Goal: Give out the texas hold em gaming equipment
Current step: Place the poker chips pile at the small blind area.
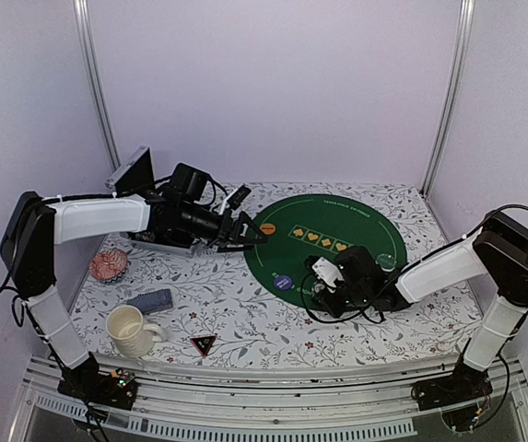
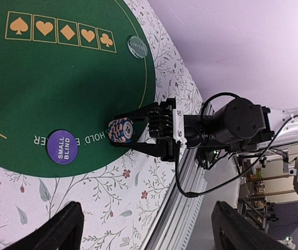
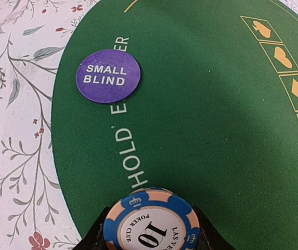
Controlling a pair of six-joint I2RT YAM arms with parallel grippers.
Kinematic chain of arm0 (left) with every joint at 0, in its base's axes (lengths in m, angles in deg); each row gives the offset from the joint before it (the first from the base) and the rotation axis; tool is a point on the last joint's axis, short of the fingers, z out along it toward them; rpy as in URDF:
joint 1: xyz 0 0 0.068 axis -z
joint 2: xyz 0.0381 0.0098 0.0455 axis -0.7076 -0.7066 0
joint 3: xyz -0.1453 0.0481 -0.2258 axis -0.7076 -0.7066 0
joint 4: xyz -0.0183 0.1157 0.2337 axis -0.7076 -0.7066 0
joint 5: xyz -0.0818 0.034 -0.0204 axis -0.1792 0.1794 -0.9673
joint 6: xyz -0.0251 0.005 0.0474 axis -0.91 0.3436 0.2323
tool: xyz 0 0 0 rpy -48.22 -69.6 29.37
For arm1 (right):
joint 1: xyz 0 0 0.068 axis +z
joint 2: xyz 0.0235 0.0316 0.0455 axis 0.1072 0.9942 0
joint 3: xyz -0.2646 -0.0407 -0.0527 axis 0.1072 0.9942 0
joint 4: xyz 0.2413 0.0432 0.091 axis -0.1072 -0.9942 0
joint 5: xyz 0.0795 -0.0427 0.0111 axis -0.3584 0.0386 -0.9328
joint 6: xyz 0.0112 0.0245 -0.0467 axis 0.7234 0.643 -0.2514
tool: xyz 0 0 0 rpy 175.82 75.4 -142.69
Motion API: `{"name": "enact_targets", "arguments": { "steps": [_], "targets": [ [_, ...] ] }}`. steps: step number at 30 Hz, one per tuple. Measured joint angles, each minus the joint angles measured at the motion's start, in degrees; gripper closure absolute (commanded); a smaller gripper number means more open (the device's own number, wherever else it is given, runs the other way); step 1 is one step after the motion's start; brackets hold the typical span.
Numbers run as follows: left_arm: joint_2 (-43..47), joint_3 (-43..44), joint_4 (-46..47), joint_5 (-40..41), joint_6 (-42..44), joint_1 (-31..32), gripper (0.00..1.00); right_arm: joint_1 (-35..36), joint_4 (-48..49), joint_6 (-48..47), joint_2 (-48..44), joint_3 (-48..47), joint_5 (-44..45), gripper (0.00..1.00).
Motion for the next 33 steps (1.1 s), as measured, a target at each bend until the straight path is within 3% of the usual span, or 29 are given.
{"name": "enact_targets", "arguments": {
  "steps": [9,18,21,22,23,33],
  "targets": [
    [0.00,0.00,-0.13,-0.35,0.04,-0.46,0.13,0.00,1.22,1.01,0.94,-0.24,0.02,0.51],
    [0.00,0.00,-0.13,-0.44,0.04,-1.03,0.13,0.04,1.62,1.79,1.16,-0.33,0.79,0.35],
    [0.00,-0.04,-0.13,-0.42,0.04,-1.20,0.13,0.04,1.66,2.08,1.16,-0.35,0.98,0.20],
    [0.00,-0.07,-0.11,-0.42,0.04,-1.27,0.12,0.04,1.68,2.23,1.14,-0.39,0.98,0.05],
    [0.00,-0.11,-0.11,-0.39,0.04,-1.31,0.13,0.04,1.66,1.95,1.16,-0.48,1.05,0.00],
    [0.02,-0.20,-0.44,0.07,0.96,-1.55,0.12,0.02,-0.15,1.49,0.63,-1.46,-1.40,0.01]
  ]
}}
